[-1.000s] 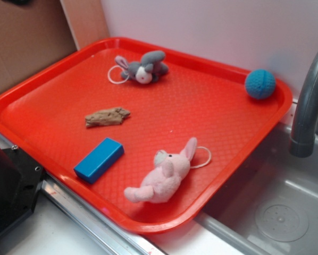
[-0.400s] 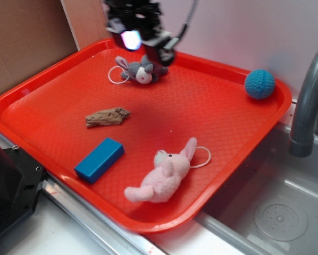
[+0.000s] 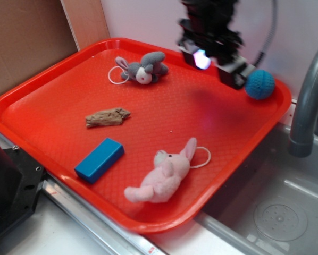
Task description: Grab the blue ball.
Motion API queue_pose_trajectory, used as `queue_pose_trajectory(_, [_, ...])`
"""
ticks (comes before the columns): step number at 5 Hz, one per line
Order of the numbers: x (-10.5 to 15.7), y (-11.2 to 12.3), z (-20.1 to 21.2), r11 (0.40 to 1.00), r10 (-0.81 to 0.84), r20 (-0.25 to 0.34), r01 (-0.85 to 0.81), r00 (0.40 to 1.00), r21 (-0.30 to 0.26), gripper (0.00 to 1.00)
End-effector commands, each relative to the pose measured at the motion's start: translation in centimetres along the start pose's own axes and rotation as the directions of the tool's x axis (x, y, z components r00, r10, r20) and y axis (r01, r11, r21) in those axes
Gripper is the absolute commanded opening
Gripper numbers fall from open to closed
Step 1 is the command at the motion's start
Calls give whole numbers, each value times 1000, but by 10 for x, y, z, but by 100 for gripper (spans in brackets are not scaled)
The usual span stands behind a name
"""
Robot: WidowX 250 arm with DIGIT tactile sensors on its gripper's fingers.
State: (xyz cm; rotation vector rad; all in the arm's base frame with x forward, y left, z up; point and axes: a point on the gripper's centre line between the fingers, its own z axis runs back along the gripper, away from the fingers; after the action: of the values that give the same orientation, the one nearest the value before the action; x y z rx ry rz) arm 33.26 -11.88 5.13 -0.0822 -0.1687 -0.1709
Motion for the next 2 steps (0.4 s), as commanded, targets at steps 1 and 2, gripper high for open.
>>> queue_pose_trajectory(1, [38,-52,-9,992,-117,74,113,990,58,100])
queue_pose_trajectory(2, [42,-47,-9,996,-76,77,72,994,58,46])
